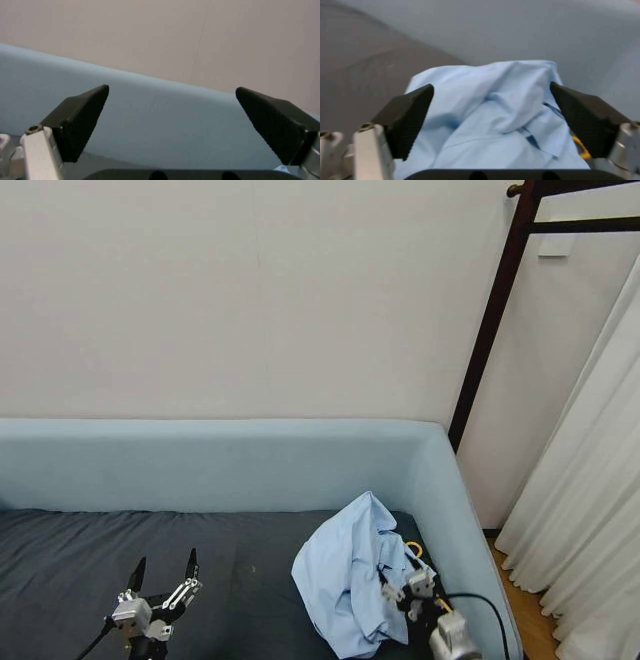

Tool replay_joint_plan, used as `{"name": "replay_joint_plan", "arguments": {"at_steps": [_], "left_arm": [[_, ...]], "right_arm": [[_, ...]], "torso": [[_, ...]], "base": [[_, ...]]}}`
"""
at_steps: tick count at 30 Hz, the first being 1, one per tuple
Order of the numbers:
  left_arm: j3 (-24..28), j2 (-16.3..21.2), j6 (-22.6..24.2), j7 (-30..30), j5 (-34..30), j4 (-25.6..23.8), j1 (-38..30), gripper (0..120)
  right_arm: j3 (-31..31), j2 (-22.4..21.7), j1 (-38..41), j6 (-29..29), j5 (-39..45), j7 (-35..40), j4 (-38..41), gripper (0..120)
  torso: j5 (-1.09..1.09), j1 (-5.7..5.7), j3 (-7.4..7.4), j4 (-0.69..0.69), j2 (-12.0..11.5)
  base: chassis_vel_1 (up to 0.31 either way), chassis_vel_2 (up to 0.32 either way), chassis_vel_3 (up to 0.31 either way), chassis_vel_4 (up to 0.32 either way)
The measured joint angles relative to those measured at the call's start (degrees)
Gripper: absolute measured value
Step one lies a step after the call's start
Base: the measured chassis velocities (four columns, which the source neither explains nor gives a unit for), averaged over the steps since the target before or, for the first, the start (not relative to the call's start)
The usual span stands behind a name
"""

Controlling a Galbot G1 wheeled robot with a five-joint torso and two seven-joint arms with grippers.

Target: Pick up the clothes from the sofa and hang them on the clothes hanger.

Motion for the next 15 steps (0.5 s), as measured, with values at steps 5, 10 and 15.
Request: {"name": "replay_joint_plan", "arguments": {"at_steps": [5,10,15], "left_arm": [[-0.36,0.22,0.0,-0.03,-0.03,-0.45,0.33,100],[-0.94,0.45,0.03,-0.22,-0.13,-0.67,0.64,100],[-1.2,0.26,-0.04,-0.49,-0.16,-0.15,0.46,100]], "right_arm": [[2.17,1.55,-0.1,7.76,-10.63,-5.98,-5.77,100],[5.13,1.88,-0.06,11.29,-21.56,-12.96,-9.95,91],[9.63,3.39,0.48,20.18,-33.66,-25.6,-14.14,75]], "torso": [[0.02,0.0,0.01,0.01,0.0],[0.01,0.0,0.01,0.0,-0.01],[0.01,0.0,0.01,-0.01,0.0]], "base": [[0.0,0.0,0.0,0.0],[0.0,0.0,0.0,0.0],[0.0,0.0,0.0,0.0]]}}
